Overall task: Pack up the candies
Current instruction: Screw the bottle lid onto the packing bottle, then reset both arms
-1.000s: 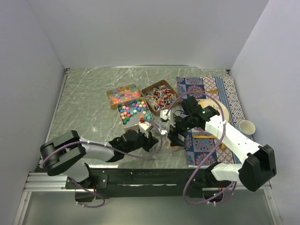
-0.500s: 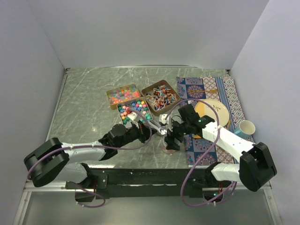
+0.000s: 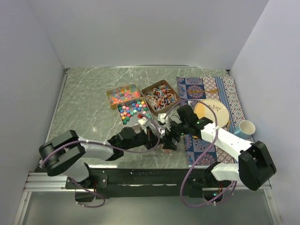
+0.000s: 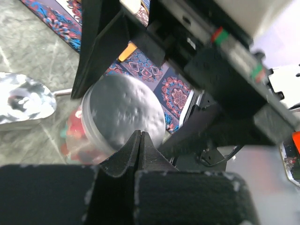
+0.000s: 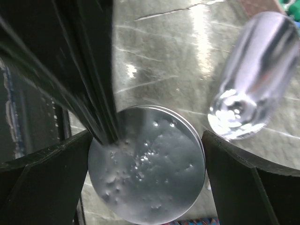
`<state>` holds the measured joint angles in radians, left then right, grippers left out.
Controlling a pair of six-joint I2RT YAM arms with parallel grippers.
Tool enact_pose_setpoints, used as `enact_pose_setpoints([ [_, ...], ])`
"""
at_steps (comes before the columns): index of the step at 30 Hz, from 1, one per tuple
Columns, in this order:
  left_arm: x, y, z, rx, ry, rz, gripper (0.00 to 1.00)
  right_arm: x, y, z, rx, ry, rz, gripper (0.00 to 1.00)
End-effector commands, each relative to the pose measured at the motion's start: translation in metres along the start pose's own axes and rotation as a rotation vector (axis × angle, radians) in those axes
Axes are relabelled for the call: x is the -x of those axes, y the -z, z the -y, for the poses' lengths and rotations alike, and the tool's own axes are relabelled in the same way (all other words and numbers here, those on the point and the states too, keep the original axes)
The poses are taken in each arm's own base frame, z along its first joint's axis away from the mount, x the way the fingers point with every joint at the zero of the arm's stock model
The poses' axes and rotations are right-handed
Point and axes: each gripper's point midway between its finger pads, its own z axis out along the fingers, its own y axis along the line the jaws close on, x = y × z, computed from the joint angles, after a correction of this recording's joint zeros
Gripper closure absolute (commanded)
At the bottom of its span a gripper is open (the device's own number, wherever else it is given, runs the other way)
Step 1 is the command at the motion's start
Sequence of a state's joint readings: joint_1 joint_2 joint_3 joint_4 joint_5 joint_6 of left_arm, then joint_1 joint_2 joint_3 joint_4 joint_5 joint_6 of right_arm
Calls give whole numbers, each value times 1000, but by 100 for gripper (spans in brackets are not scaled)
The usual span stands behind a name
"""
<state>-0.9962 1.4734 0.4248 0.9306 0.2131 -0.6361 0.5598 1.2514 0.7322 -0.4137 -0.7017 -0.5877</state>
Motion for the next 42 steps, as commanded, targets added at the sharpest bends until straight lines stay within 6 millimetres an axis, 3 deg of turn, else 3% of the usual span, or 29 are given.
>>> enact_pose_setpoints([
  [1,20,-19,12,-13,22,57,99,19,-9,-5,29,30,57,0],
  [5,4,-30,-8,84,23,-17,99,24,-12,-6,39,27,74,0],
  [9,-16,-26,-30,171,16,-68,99,36,-8,1,9,14,97,0],
  [18,-47,-21,-43,211,28,-143,99,50,8,12,-44,-39,152,0],
  [22,-71,-11,-45,235,22,-186,99,54,21,23,-129,-40,192,0],
  [31,-92,-15,-61,289,-4,-234,99,42,42,-2,-143,100,207,0],
  [34,-73,-19,-51,246,-48,-173,99,40,53,-10,-158,99,195,0],
  [37,-34,-20,-44,252,-126,-61,99,46,71,-15,-197,104,205,0],
  [38,-9,-19,-32,221,-169,-4,99,54,81,-18,-223,106,226,0],
  [40,16,-14,-23,219,-192,41,98,61,94,-12,-285,99,231,0],
  [41,46,-8,-10,206,-228,106,98,73,105,-10,-327,82,258,0],
  [42,63,-4,-10,239,-242,140,96,78,112,-3,-372,59,276,0],
])
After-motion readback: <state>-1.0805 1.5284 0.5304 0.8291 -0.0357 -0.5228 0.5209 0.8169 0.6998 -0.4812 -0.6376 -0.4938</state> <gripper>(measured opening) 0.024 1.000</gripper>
